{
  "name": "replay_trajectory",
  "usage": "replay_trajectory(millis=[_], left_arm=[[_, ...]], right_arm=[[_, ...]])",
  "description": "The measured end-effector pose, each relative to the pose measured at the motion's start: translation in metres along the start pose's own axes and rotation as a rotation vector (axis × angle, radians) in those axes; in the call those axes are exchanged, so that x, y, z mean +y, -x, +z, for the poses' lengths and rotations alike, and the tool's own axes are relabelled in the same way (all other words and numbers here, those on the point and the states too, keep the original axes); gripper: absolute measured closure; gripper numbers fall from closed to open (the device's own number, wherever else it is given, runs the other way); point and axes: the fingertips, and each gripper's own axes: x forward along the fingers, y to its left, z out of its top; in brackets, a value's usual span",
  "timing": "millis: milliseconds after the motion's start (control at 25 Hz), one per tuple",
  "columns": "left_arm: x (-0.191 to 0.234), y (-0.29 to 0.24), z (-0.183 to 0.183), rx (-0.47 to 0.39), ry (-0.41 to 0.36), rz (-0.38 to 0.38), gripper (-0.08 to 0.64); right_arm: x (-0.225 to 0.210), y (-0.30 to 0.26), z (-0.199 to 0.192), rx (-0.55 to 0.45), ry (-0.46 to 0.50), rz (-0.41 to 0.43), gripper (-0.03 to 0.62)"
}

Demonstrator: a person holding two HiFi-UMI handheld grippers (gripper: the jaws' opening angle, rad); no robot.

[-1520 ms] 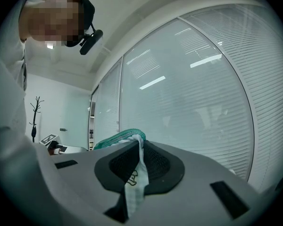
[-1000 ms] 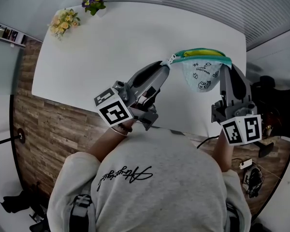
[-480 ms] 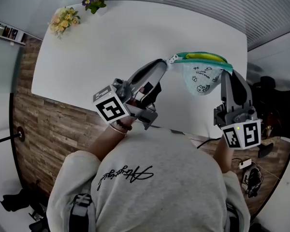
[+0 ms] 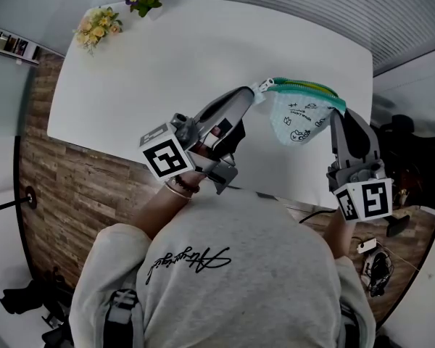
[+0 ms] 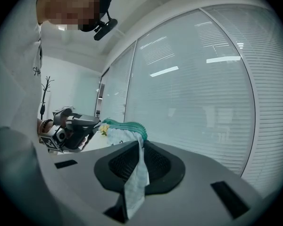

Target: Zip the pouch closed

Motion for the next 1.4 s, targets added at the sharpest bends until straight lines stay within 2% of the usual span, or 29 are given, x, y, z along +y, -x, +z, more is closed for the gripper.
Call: replay_trajectory(millis=[120,320,480,720,840,1000,1080,1200,1400], left_arm=[[-0.002,-0.001,0.000,0.006,0.008,-0.011,0.557],[-0.008,-0.003,-0.002,0.058,-0.115,-0.028,0.557],[-0.009,-0.003,-0.002,0.065,-0.111,-0.043,0.557],[-0.016,-0.005,0.001,0.063,-0.134,-0.074,0.558],[-0.011,-0.004,-0.002,0.078,-0.130,-0.068,0.558],[-0.003,-0.001,-0.006,0.089,-0.122,-0.045,0.558],[-0.002,-0.001,-0.006,0.094,-0.128,-0.042,0.558],[-0.003,-0.001,-0.005,0.108,-0.136,-0.052,0.558],[-0.003,-0.001,-0.007,0.142,-0.132,-0.078,0.558]], right_arm=[[0.000,-0.001,-0.008,0.038,-0.006,0.009,0.550],[-0.003,-0.004,-0.013,0.068,-0.030,-0.001,0.546],[-0.005,-0.002,-0.011,0.055,-0.069,0.006,0.538],[-0.003,0.001,-0.015,0.077,-0.079,0.055,0.490],[-0.002,0.004,-0.016,0.084,-0.105,0.086,0.458],[0.000,0.006,-0.008,0.081,-0.102,0.116,0.453],[0.009,0.001,-0.002,0.052,-0.126,0.159,0.454],[0.032,-0.014,0.005,0.011,-0.190,0.272,0.457],[0.066,-0.043,0.014,-0.042,-0.364,0.451,0.459]])
